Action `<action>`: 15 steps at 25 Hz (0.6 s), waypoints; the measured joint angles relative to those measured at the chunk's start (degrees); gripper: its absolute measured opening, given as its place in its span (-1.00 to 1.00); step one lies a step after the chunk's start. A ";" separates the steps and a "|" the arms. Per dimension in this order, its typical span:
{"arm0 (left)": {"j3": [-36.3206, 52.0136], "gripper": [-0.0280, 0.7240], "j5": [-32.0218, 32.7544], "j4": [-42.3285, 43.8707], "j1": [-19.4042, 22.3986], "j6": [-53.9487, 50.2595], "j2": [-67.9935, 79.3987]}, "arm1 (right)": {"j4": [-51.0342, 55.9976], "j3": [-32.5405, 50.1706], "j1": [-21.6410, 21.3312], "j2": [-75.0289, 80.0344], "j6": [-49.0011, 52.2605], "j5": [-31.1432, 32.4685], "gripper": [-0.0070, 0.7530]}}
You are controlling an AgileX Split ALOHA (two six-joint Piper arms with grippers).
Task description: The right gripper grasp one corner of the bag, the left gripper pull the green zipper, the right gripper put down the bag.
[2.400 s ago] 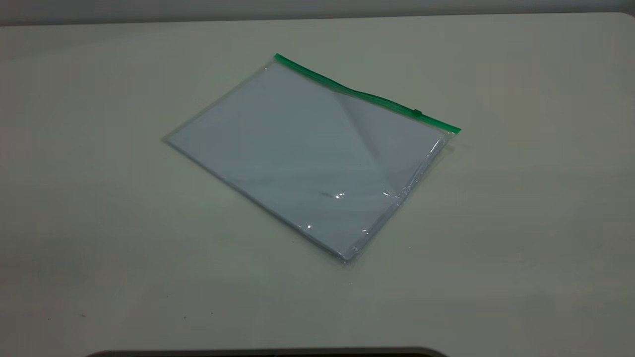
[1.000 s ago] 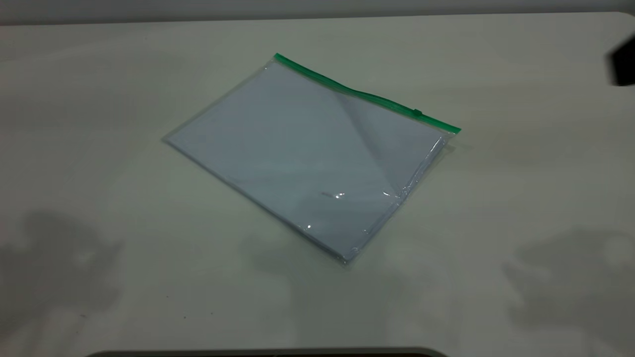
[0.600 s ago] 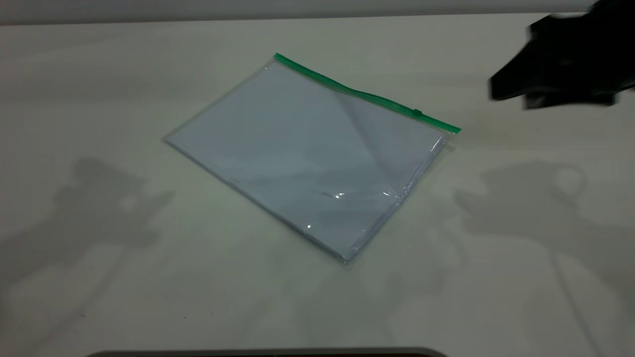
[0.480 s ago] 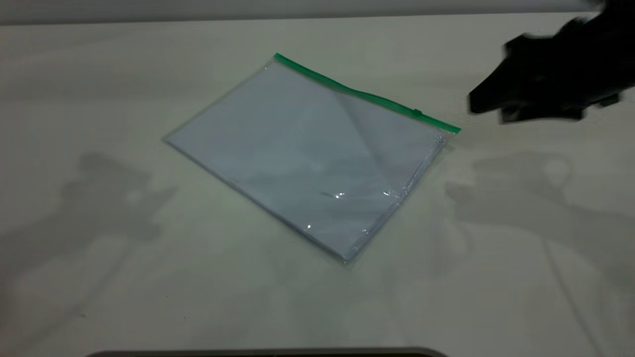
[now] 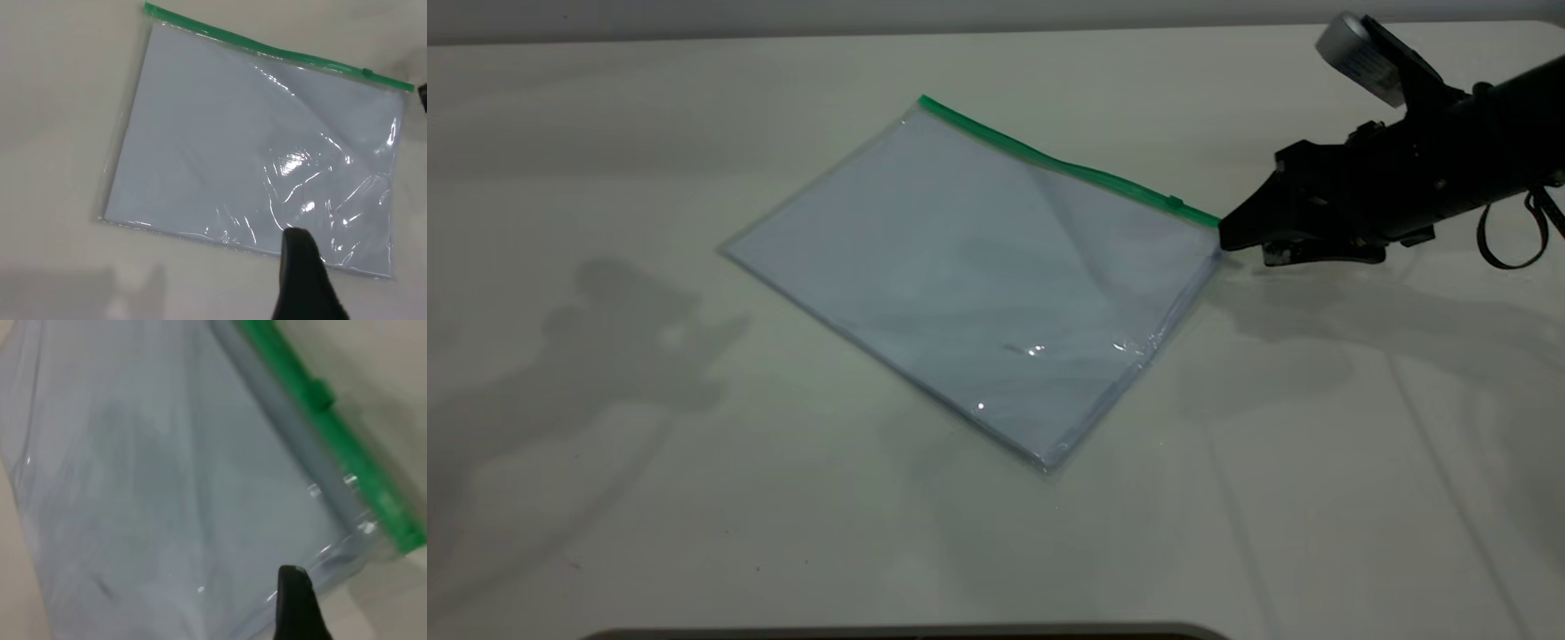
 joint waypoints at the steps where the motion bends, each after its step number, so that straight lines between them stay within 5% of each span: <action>1: 0.00 0.41 -0.05 0.00 0.00 0.00 0.00 | -0.63 -1.09 -0.69 0.85 0.06 1.08 0.35; 15: 0.00 0.41 -1.41 -0.36 0.00 0.06 0.00 | -0.38 -5.59 -1.70 7.04 -1.59 7.85 0.35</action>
